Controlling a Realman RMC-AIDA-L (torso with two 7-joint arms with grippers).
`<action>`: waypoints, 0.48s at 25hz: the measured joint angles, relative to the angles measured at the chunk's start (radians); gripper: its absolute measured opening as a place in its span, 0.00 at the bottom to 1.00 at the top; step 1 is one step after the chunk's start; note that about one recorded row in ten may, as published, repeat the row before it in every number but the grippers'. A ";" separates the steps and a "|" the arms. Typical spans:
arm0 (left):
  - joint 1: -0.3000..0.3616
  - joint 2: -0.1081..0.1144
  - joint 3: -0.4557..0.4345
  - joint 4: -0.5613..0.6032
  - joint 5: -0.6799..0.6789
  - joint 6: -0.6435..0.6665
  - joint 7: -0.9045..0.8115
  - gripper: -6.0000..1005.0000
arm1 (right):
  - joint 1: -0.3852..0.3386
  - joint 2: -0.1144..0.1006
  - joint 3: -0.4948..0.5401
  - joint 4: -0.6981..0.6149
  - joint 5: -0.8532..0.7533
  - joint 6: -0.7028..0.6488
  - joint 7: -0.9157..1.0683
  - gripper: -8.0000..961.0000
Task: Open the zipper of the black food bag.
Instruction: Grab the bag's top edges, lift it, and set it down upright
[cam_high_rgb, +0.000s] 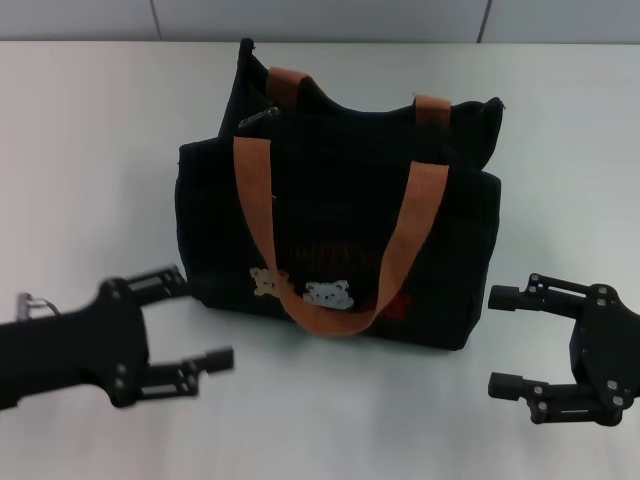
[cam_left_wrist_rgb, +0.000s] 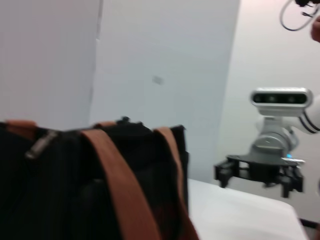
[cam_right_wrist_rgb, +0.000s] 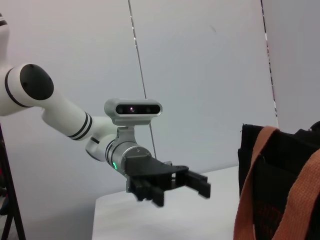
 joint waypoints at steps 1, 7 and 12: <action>0.010 0.003 -0.061 -0.001 -0.012 -0.006 0.016 0.81 | 0.000 0.000 0.000 0.001 0.000 0.000 0.000 0.87; 0.021 -0.007 -0.269 -0.013 -0.017 -0.162 0.040 0.81 | 0.000 0.000 -0.005 0.009 0.001 0.016 -0.002 0.87; -0.012 -0.013 -0.276 -0.061 -0.013 -0.223 0.061 0.81 | 0.000 0.001 -0.008 0.011 0.001 0.023 -0.002 0.87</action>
